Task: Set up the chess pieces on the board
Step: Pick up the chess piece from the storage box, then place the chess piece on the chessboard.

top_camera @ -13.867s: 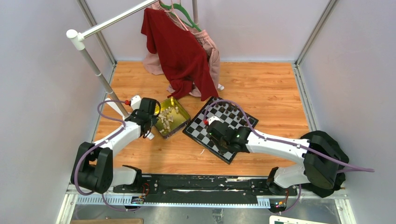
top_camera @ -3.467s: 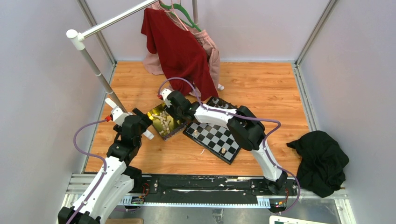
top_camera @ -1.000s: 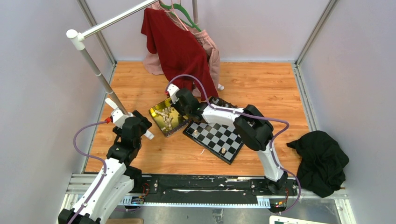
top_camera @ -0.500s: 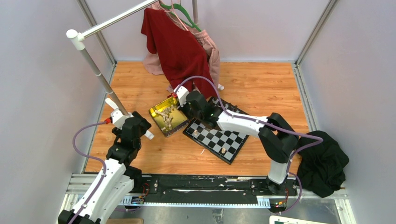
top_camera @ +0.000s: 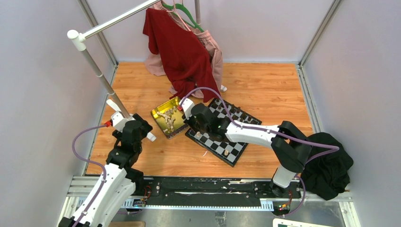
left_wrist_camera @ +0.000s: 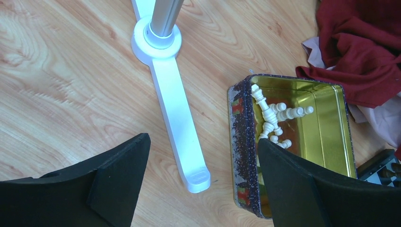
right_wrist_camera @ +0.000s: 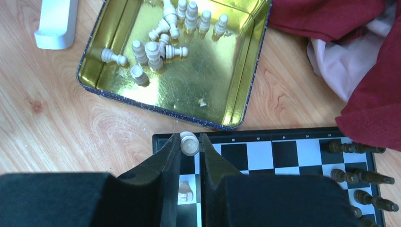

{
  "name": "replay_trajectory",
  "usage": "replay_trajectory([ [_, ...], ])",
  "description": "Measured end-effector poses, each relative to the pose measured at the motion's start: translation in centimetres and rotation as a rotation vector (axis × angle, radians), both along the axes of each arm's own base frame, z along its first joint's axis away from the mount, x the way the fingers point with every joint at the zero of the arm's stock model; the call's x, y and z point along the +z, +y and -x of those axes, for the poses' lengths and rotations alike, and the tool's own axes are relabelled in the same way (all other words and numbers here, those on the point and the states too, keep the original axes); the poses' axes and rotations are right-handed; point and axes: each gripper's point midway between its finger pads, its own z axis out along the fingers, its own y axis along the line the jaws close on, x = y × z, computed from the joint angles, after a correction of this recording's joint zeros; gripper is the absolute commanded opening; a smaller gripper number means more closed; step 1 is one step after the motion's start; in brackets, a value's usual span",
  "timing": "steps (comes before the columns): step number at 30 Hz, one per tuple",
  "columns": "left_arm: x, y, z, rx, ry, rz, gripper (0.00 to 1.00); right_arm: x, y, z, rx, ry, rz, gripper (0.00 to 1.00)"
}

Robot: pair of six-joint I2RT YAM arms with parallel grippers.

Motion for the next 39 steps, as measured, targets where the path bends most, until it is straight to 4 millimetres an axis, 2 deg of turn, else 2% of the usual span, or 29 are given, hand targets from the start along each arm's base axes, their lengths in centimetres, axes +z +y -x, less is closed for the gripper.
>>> replay_trajectory([
  [10,-0.1,0.0,0.2,-0.001,0.006,-0.001,0.89,-3.0,-1.7,1.1,-0.022,0.048,0.051,0.00],
  [22,-0.1,0.0,0.2,-0.001,0.004,-0.001,0.89,-3.6,-1.6,1.2,-0.031,0.063,0.042,0.00],
  [39,0.3,0.0,0.2,-0.001,-0.014,0.004,0.89,-5.7,-1.3,1.4,-0.043,0.108,0.050,0.00],
])
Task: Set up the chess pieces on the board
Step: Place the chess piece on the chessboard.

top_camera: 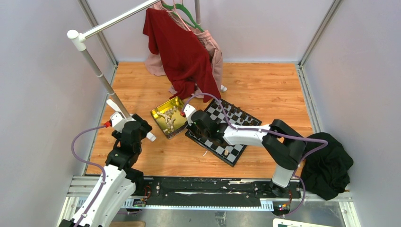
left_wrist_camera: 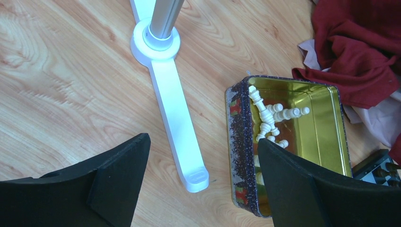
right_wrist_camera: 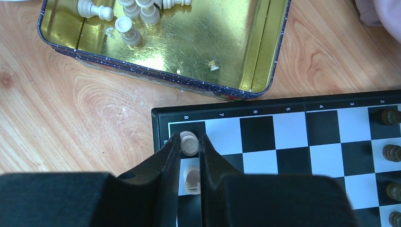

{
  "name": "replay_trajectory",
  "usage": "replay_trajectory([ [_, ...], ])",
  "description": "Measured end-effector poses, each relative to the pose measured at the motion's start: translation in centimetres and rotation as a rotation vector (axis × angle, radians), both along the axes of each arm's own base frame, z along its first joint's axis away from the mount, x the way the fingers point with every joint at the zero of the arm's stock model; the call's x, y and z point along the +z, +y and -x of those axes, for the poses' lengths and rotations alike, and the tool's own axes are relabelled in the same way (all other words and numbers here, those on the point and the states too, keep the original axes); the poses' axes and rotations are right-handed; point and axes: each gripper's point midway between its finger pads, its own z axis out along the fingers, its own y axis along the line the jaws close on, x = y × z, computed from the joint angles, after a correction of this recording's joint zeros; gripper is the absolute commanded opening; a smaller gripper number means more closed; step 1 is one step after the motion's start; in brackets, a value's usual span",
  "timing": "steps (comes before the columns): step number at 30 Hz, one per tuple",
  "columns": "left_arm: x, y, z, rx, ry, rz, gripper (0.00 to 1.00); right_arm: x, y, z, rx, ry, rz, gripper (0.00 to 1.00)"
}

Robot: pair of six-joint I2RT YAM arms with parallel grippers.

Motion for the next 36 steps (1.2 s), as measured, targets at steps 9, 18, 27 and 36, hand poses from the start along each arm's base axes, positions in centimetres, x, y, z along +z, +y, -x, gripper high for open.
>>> replay_trajectory([
  [9,0.0,0.0,0.0,0.000,-0.003,0.001,0.90,-0.9,0.2,0.3,-0.001,0.016,0.006,0.00],
  [18,-0.8,0.1,0.2,0.000,0.015,-0.004,0.90,-1.4,0.3,0.4,-0.001,0.023,0.013,0.00],
  [27,-1.2,0.1,0.3,0.000,0.021,-0.005,0.90,-1.4,0.4,0.3,-0.004,0.018,0.011,0.00],
  [36,-1.1,-0.1,0.0,-0.004,0.015,-0.002,0.90,-1.4,0.2,0.0,-0.012,0.007,0.020,0.00],
])
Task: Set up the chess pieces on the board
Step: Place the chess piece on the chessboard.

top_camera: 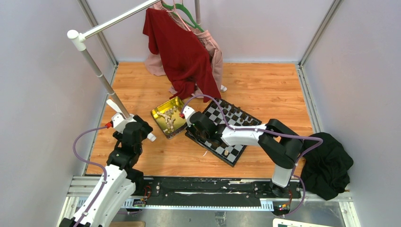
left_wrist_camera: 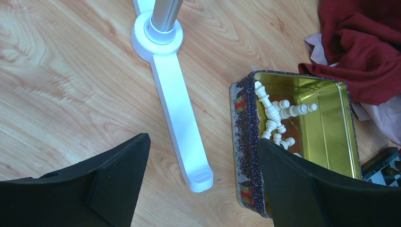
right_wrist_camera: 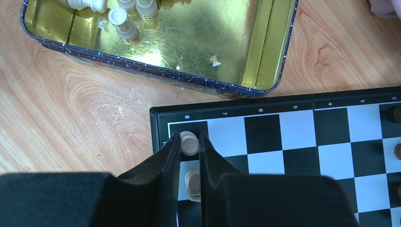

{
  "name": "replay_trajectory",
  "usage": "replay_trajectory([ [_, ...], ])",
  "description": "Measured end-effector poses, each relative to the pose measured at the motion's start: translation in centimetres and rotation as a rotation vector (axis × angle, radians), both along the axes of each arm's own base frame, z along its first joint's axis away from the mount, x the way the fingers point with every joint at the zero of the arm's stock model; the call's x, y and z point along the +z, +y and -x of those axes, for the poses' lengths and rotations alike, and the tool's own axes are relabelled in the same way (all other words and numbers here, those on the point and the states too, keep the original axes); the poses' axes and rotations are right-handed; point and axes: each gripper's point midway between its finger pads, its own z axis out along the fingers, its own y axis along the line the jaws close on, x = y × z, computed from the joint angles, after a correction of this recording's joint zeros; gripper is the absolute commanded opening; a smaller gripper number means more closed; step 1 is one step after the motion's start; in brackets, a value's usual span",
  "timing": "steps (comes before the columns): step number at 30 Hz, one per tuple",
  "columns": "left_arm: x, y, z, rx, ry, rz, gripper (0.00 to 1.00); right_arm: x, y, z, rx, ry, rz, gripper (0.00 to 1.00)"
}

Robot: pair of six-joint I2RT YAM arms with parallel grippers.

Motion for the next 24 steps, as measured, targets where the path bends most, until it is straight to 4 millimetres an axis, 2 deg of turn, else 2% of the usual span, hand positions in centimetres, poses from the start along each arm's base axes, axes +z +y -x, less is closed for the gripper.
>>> replay_trajectory([
  [6,-0.02,-0.01,-0.02,0.000,0.001,0.000,0.90,-0.15,-0.08,-0.08,0.000,-0.004,0.008,0.03],
  [12,-0.07,-0.01,-0.03,-0.002,0.004,-0.003,0.90,-0.28,-0.12,-0.15,-0.001,-0.006,0.017,0.24],
  [17,-0.12,-0.01,-0.06,-0.002,0.006,-0.004,0.90,-0.35,-0.15,-0.18,0.001,-0.008,0.020,0.34],
  [24,-0.05,-0.03,-0.12,-0.002,0.002,-0.003,0.90,-0.50,-0.28,-0.11,0.001,-0.004,0.028,0.39],
])
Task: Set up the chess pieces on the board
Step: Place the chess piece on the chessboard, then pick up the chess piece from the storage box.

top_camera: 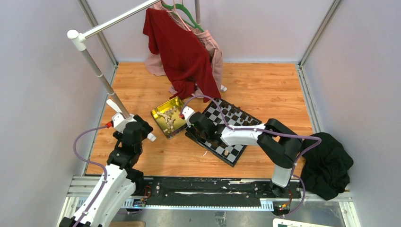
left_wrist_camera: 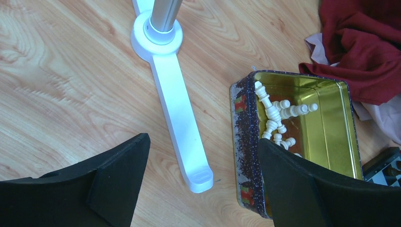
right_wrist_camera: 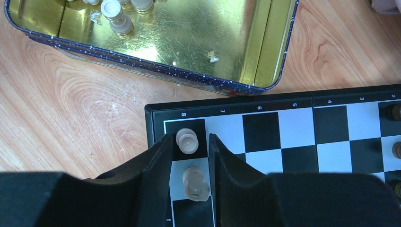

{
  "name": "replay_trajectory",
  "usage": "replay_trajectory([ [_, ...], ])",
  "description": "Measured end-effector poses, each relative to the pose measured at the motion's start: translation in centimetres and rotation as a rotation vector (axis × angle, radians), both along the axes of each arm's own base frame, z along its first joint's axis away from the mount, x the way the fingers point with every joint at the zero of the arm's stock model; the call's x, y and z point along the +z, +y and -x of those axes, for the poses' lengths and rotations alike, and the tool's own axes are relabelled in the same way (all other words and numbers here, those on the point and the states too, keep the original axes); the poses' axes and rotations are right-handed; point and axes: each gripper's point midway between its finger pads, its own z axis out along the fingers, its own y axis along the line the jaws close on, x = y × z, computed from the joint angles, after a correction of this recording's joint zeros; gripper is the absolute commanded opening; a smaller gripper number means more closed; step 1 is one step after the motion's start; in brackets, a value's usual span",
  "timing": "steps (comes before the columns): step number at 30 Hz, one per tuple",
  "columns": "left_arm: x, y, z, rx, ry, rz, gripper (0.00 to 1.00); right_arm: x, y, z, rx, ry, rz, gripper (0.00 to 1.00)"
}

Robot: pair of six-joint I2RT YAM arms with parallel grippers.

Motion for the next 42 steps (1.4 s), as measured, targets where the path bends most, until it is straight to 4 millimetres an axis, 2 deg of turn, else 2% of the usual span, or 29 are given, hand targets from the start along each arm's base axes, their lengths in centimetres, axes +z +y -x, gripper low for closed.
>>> replay_trajectory([
  [8,0.0,0.0,0.0,0.000,0.000,0.000,0.90,0.1,0.0,0.0,0.007,-0.005,0.008,0.39],
  [12,0.0,0.0,0.0,0.000,0.000,0.001,0.90,1.1,0.3,-0.3,0.015,-0.020,0.002,0.40],
  [15,0.0,0.0,0.0,0.000,0.000,0.000,0.90,2.4,0.7,-0.5,0.020,-0.034,-0.010,0.40],
  [20,0.1,0.0,0.0,0.000,-0.002,0.001,0.90,6.2,2.3,-1.6,0.030,-0.083,-0.063,0.41],
  [24,0.1,0.0,0.0,0.001,-0.003,0.000,0.90,9.4,4.4,-2.9,0.047,-0.132,-0.105,0.41],
  [27,0.3,0.0,-0.1,-0.001,-0.007,-0.002,0.90,10.4,6.3,-4.2,0.064,-0.147,-0.125,0.41],
  [29,0.6,0.0,-0.1,-0.003,-0.011,-0.003,0.90,10.2,7.4,-5.2,0.078,-0.145,-0.128,0.41],
  [32,0.7,0.0,-0.2,-0.006,-0.011,-0.007,0.90,8.8,8.2,-7.4,0.080,-0.130,-0.118,0.40],
  [36,0.6,-0.1,-0.4,-0.012,-0.007,-0.010,0.90,6.5,8.5,-10.3,0.071,-0.100,-0.100,0.40],
  [42,0.5,-0.5,-0.8,-0.025,-0.004,-0.007,0.90,4.0,8.5,-13.0,0.071,-0.055,-0.092,0.40],
])
